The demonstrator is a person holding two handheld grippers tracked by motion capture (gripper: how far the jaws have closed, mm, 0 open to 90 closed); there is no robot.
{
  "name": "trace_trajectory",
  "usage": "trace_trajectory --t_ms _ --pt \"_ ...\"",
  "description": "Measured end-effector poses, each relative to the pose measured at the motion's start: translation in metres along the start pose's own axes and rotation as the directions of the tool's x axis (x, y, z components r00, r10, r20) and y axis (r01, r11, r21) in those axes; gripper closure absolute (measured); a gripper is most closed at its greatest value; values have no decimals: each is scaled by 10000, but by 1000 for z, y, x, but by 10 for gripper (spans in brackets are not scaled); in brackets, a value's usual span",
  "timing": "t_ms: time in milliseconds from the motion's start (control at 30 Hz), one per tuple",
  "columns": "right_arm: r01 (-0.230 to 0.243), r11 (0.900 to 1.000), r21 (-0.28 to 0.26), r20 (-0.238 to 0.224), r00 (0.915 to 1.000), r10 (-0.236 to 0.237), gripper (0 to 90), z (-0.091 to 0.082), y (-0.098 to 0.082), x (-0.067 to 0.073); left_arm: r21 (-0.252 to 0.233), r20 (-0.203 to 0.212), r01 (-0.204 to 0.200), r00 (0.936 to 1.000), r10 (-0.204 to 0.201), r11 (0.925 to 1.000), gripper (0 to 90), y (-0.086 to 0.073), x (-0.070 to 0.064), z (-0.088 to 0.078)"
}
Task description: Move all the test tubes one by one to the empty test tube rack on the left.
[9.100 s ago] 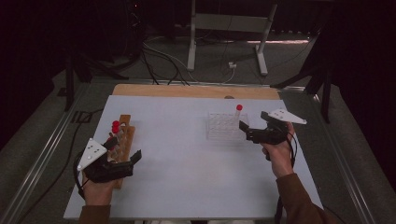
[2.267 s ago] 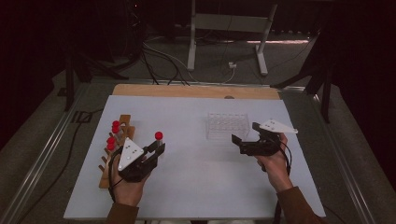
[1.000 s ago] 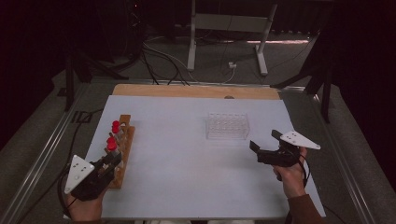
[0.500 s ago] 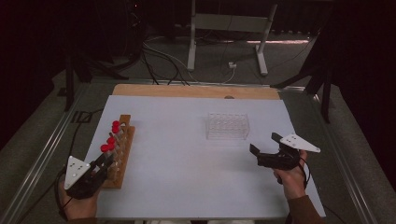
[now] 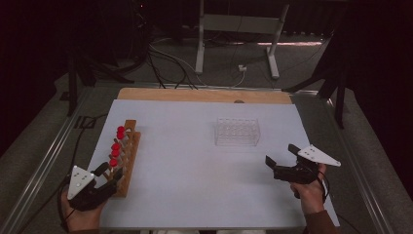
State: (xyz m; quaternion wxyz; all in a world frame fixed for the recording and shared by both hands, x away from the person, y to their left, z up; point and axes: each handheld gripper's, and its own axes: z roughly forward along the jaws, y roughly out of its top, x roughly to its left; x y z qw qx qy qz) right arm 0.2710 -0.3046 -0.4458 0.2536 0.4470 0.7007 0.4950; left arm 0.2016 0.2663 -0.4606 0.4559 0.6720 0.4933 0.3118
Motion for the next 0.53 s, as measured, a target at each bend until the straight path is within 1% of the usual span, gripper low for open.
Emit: trace_trajectory --t_ms 33,100,167,233,300,400,467,533 --pt "37 10000 37 31 10000 -37 0 -1 -1 0 -126 -38 -12 10000 11 9999 337 1 0 -1" --pt "40 9999 93 100 9999 -41 0 -3 -5 -1 -404 -79 97 9999 -100 9991 232 4 0 -3" --pt "12 10000 22 134 9999 -12 0 -5 -9 -2 -702 -62 213 9997 -218 9973 168 6 0 -4" --pt "72 10000 -41 236 9997 -71 0 -8 -12 -2 -997 -12 458 9989 -461 9940 149 9 1 -4" --pt "140 9998 -142 353 9993 -135 0 -10 -15 -1 -1247 -102 692 9974 -710 9898 99 11 2 -4" --pt "219 9989 -413 450 9988 -200 0 -11 -17 0 -1410 -241 998 9943 -1042 9850 27 14 5 -1" --pt "315 9980 -547 484 9984 -288 0 -12 -18 1 -1408 -350 1027 9935 -1087 9847 12 15 5 1" --pt "431 9970 -641 537 9978 -396 0 -12 -19 2 -1378 -292 1008 9940 -1058 9853 5 15 5 2"
